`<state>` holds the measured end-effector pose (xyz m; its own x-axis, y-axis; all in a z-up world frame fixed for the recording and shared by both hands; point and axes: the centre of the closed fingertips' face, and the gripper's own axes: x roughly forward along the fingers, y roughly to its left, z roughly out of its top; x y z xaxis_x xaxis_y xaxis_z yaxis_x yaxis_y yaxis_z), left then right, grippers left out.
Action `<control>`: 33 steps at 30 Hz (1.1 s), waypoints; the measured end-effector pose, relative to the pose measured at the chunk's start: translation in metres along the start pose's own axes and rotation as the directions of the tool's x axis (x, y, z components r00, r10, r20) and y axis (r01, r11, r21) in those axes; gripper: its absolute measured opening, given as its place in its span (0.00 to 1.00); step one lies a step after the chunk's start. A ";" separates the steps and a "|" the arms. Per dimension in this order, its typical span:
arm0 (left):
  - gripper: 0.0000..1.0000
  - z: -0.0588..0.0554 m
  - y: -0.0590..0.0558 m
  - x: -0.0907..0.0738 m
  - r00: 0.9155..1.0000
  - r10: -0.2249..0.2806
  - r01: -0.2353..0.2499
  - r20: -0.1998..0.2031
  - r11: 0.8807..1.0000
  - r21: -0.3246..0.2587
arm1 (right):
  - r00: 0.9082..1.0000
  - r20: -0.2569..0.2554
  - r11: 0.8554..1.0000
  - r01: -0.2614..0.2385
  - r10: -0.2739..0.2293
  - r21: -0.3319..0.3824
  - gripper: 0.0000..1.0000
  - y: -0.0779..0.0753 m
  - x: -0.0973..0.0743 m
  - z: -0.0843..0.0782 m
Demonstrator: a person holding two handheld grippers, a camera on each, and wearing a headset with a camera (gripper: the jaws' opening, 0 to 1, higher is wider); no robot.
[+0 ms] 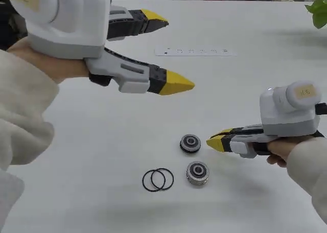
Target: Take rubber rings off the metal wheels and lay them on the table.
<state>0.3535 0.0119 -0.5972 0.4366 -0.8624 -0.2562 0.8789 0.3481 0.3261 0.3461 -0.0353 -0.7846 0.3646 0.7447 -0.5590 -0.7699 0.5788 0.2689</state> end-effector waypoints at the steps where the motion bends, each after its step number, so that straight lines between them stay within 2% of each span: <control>1: 0.73 -0.002 -0.001 0.003 1.000 -0.005 0.005 0.002 1.000 -0.004 | 1.000 0.003 1.000 -0.003 0.003 -0.010 0.08 0.001 0.001 0.000; 5: 0.69 -0.017 -0.006 0.018 0.999 -0.035 0.035 0.001 0.999 -0.039 | 1.000 -0.006 0.999 -0.002 0.002 -0.046 0.08 0.000 0.004 -0.003; 9: 0.64 -0.034 -0.007 0.032 0.999 -0.043 0.043 -0.012 0.998 -0.048 | 1.000 -0.013 0.998 -0.003 0.002 -0.061 0.09 -0.001 0.007 -0.005; 13: 0.61 -0.058 -0.014 0.045 0.998 -0.056 0.054 -0.028 0.996 -0.071 | 1.000 -0.029 0.996 -0.012 0.010 -0.083 0.11 -0.001 0.012 -0.011; 14: 0.60 -0.062 -0.014 0.045 0.998 -0.055 0.052 -0.036 0.996 -0.078 | 0.999 -0.035 0.996 -0.018 0.015 -0.090 0.11 -0.001 0.013 -0.013; 17: 0.60 -0.082 -0.019 0.049 0.996 -0.065 0.059 -0.066 0.994 -0.091 | 0.999 -0.039 0.994 -0.028 0.024 -0.102 0.13 -0.001 0.014 -0.013; 19: 0.58 -0.088 -0.022 0.050 0.995 -0.074 0.067 -0.073 0.993 -0.098 | 0.999 -0.039 0.994 -0.032 0.028 -0.101 0.14 -0.001 0.016 -0.013; 22: 0.51 -0.101 -0.028 0.055 0.991 -0.099 0.090 -0.086 0.990 -0.109 | 0.999 -0.038 0.992 -0.040 0.036 -0.117 0.15 0.000 0.017 -0.014; 26: 0.50 -0.122 -0.041 0.060 0.979 -0.155 0.138 -0.133 0.982 -0.126 | 0.999 -0.031 0.990 -0.046 0.043 -0.131 0.17 0.001 0.017 -0.010; 29: 0.48 -0.128 -0.047 0.062 0.973 -0.177 0.158 -0.146 0.979 -0.133 | 0.998 -0.030 0.989 -0.050 0.046 -0.136 0.19 0.001 0.018 -0.010; 33: 0.43 -0.133 -0.056 0.065 0.969 -0.205 0.184 -0.141 0.972 -0.146 | 0.998 -0.030 0.986 -0.063 0.059 -0.152 0.20 0.003 0.020 -0.010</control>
<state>0.3577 -0.0149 -0.7528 0.2699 -0.8550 -0.4429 0.9628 0.2330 0.1370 0.3457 -0.0220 -0.8029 0.3032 0.7672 -0.5652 -0.8620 0.4737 0.1806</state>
